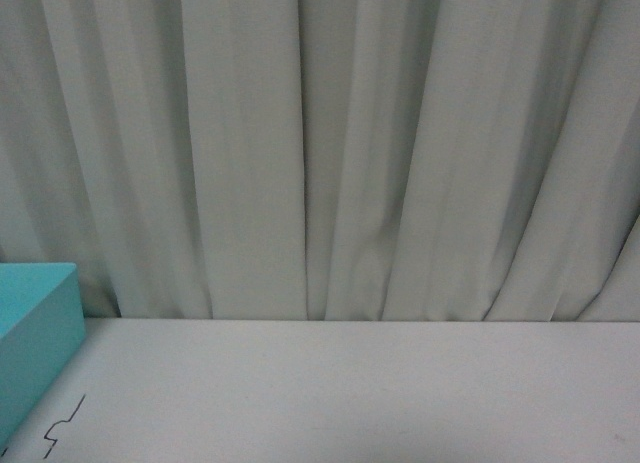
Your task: Wind up and store yellow beetle toy
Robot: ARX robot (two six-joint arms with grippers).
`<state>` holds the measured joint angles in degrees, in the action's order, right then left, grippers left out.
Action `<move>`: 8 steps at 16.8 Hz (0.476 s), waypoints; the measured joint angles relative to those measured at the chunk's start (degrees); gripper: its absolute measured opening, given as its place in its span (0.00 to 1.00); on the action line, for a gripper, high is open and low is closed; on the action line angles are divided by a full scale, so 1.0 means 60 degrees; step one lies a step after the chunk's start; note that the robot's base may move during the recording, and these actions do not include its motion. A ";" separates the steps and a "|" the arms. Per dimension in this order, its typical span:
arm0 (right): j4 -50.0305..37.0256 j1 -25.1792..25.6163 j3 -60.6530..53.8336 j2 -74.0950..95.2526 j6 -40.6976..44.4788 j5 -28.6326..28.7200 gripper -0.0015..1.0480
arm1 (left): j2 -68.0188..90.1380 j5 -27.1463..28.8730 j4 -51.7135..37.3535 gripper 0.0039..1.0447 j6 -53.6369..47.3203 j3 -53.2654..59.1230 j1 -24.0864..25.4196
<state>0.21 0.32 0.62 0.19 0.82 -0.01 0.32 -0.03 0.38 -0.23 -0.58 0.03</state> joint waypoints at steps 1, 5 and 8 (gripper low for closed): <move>0.0000 0.0000 0.0000 0.0004 0.0000 0.0004 0.94 | 0.0004 0.0007 -0.0029 0.01 0.0000 0.0000 0.0000; 0.0000 0.0000 0.0000 0.0000 0.0000 0.0000 0.94 | 0.0004 0.0011 -0.0033 0.12 0.0011 0.0000 0.0000; 0.0000 0.0000 0.0000 0.0004 0.0000 0.0000 0.94 | 0.0004 0.0011 -0.0033 0.47 0.0011 0.0000 0.0000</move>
<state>0.21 0.32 0.62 0.21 0.82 -0.01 0.34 0.03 0.19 -0.16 -0.58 0.03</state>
